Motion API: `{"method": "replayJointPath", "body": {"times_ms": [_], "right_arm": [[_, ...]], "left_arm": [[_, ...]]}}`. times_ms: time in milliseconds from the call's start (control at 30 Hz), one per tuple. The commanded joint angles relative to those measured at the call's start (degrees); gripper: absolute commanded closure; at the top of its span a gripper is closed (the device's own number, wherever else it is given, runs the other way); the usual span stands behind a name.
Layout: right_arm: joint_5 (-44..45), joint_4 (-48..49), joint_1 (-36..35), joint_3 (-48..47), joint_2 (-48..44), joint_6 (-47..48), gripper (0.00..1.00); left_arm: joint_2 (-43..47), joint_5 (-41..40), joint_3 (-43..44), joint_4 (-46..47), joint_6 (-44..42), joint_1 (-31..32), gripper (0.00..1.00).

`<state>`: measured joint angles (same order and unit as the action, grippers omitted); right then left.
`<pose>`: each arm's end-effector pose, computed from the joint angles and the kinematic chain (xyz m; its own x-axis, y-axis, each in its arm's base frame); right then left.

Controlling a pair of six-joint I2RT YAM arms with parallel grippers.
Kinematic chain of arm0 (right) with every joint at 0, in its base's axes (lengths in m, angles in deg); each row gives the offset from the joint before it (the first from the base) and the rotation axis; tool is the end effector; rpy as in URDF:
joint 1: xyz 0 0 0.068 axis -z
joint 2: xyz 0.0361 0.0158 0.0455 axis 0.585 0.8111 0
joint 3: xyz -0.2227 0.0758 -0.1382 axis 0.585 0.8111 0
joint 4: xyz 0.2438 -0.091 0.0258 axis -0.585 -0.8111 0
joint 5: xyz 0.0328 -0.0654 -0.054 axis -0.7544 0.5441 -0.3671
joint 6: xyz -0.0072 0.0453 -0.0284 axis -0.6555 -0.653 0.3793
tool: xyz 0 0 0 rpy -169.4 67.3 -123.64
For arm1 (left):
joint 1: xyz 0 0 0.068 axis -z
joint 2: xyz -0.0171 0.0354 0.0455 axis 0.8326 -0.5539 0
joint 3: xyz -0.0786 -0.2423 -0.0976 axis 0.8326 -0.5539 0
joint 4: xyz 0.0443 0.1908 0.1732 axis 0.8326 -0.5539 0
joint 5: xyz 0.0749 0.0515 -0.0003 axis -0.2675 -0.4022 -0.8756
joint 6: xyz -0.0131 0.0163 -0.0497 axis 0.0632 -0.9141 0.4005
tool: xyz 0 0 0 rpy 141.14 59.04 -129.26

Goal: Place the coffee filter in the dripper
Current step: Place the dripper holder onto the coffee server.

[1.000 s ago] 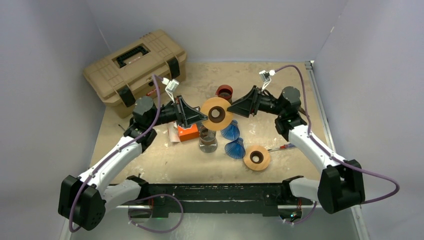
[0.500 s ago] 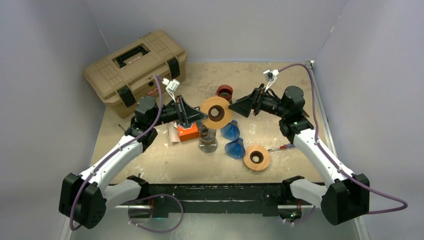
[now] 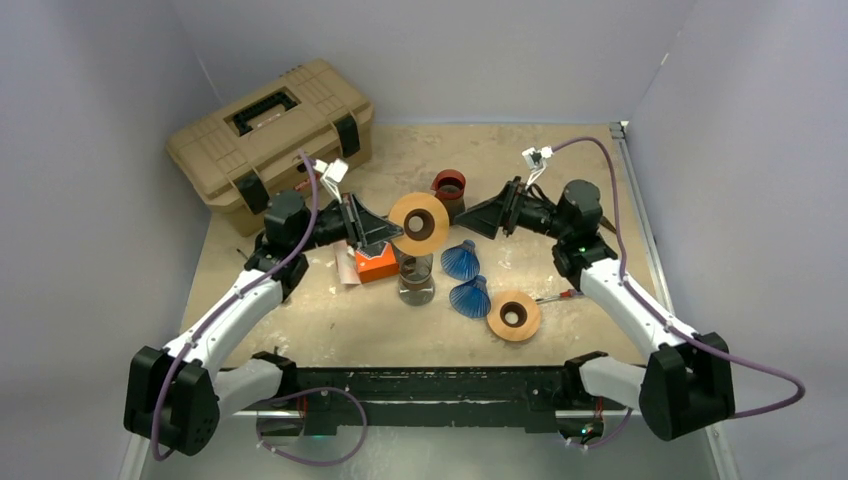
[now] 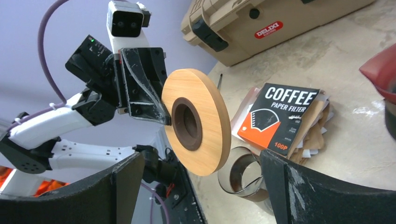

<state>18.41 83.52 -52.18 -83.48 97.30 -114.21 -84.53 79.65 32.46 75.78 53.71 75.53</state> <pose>0.2415 0.0985 0.3214 -0.5994 0.3055 -0.7399 -0.6689 0.3166 0.6726 0.2253 -0.1052 0.3013 -0.7479 -0.3086 -0.5877 0.5119 0.2954 -0.8067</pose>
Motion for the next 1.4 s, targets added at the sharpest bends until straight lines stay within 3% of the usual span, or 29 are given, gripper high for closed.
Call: {"method": "replayJointPath", "body": {"times_ms": [0, 467, 567, 733, 800, 867, 1033, 1167, 1367], "right_arm": [[-4.32, 12.19, -0.4, 3.33, 2.18, -7.89, 0.04], [-5.86, 32.22, -7.59, 5.35, 10.19, -20.17, 0.25], [-6.35, 37.31, -7.96, 5.53, 10.89, -23.64, 0.4], [-6.22, 38.11, -7.96, 5.58, 10.12, -24.31, 0.84], [-5.81, 37.29, -7.96, 5.75, 9.52, -23.75, 0.97], [-5.65, 36.13, -7.96, 5.86, 8.89, -23.04, 1.0], [-5.56, 30.86, -7.96, 5.71, 7.05, -19.83, 1.0], [-5.88, 26.02, -7.95, 5.08, 5.99, -17.24, 1.0], [-4.08, 15.94, -7.88, 3.46, 3.94, -11.86, 1.0]], "left_arm": [[2.6, 4.16, -2.3, 7.01, 3.76, -2.17, 1.0], [3.76, 7.81, -5.88, 22.81, 12.72, -2.75, 1.0], [3.28, 7.9, -6.2, 23.28, 12.91, -2.73, 1.0], [3.07, 7.48, -7.03, 23.67, 12.82, -2.79, 1.0], [2.9, 7.46, -7.2, 23.66, 12.8, -2.72, 1.0], [2.65, 7.27, -7.31, 23.42, 12.61, -2.74, 1.0], [2.57, 5.19, -6.86, 17.94, 8.28, -2.75, 0.8], [4.32, 1.86, -6.07, 11.21, 3.05, -2.77, 0.48], [8.53, -7.47, -1.63, -6.56, -8.18, -2.77, 0.13]]}}
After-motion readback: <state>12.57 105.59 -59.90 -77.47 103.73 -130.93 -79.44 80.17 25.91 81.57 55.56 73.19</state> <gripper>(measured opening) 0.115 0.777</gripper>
